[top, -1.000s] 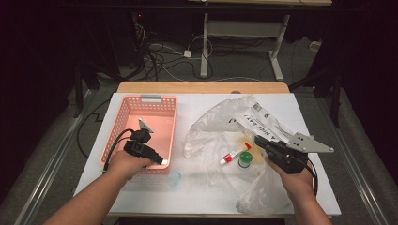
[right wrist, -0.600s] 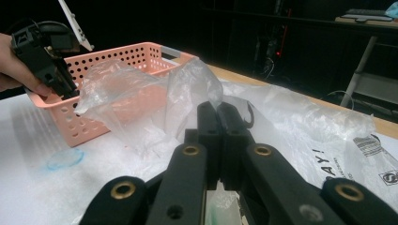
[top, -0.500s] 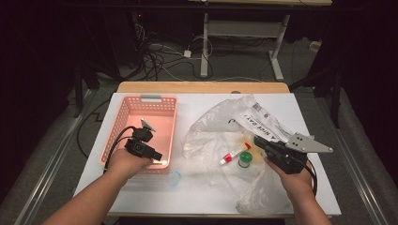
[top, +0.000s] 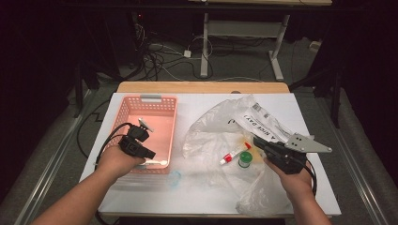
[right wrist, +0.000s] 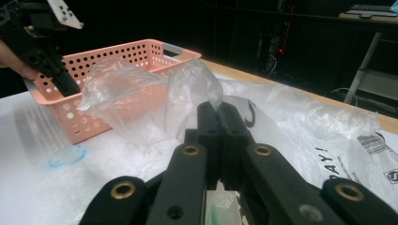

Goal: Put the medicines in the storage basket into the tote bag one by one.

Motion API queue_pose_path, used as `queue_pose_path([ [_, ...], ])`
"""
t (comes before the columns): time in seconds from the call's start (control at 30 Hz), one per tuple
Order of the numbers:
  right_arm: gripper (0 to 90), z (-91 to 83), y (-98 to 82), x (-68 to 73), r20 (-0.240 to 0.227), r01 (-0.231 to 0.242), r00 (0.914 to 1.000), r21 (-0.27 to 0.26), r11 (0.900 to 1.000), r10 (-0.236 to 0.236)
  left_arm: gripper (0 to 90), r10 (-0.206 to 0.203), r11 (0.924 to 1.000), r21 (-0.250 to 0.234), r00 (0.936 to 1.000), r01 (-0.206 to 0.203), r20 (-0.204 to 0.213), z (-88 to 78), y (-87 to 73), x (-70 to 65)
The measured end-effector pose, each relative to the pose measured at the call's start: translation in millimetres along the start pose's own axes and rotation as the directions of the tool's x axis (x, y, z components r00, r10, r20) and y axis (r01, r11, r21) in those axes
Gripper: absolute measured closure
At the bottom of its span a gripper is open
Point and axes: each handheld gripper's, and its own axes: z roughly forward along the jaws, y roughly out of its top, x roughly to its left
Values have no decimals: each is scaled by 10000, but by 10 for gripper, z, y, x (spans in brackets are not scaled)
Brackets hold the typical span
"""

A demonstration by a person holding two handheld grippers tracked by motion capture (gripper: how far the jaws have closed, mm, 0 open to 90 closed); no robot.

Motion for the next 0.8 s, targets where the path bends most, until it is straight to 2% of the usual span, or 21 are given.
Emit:
queue_pose_path([
  [0.03,900,6,-1,5,-13,-9,10000,1,10000,9,864,-102,9999,-44,9998,103,151,-12,-27,-2],
  [0.07,900,11,-1,10,-20,-2,10000,7,10000,2,864,-174,9996,-241,9998,176,88,-35,-52,-9],
  [0.1,899,14,0,14,-54,31,10000,27,10000,-31,877,-72,9981,-619,10000,74,44,-65,-71,-19],
  [0.13,899,18,2,21,-66,43,10000,32,10000,-43,877,48,9984,-567,10000,-45,45,-69,-78,-22],
  [0.17,899,21,4,28,-56,58,10000,30,10000,-58,877,-24,9991,-418,10000,20,-90,-63,-84,-13],
  [0.23,898,23,10,42,-58,67,10000,27,10000,-67,877,-561,9984,-102,9979,558,-318,-27,-92,8],
  [0.27,898,22,12,44,-83,95,9999,28,10000,-94,877,-638,9980,-53,9972,637,-395,-9,-100,6],
  [0.3,898,22,13,46,-82,91,9999,27,10000,-91,878,-730,9973,100,9968,733,-311,12,-104,9],
  [0.43,897,31,0,37,-55,40,10000,72,10000,-40,880,-619,9957,703,9979,604,180,95,-109,22],
  [0.53,898,37,-4,37,-77,50,10000,80,10000,-50,882,-716,9916,1126,9954,641,639,125,-70,66],
  [0.6,898,29,0,36,-59,61,10000,86,9999,-60,883,-636,9882,1436,9960,540,632,172,-48,78],
  [0.63,898,27,2,33,-49,90,9999,69,9999,-90,883,-571,9877,1492,9960,463,691,194,-35,78],
  [0.7,898,24,3,27,-63,79,9999,72,9999,-79,883,-691,9860,1574,9943,556,814,206,14,88],
  [0.8,898,27,0,27,-60,85,9999,83,9999,-85,882,-900,9891,1212,9948,837,474,192,102,117],
])
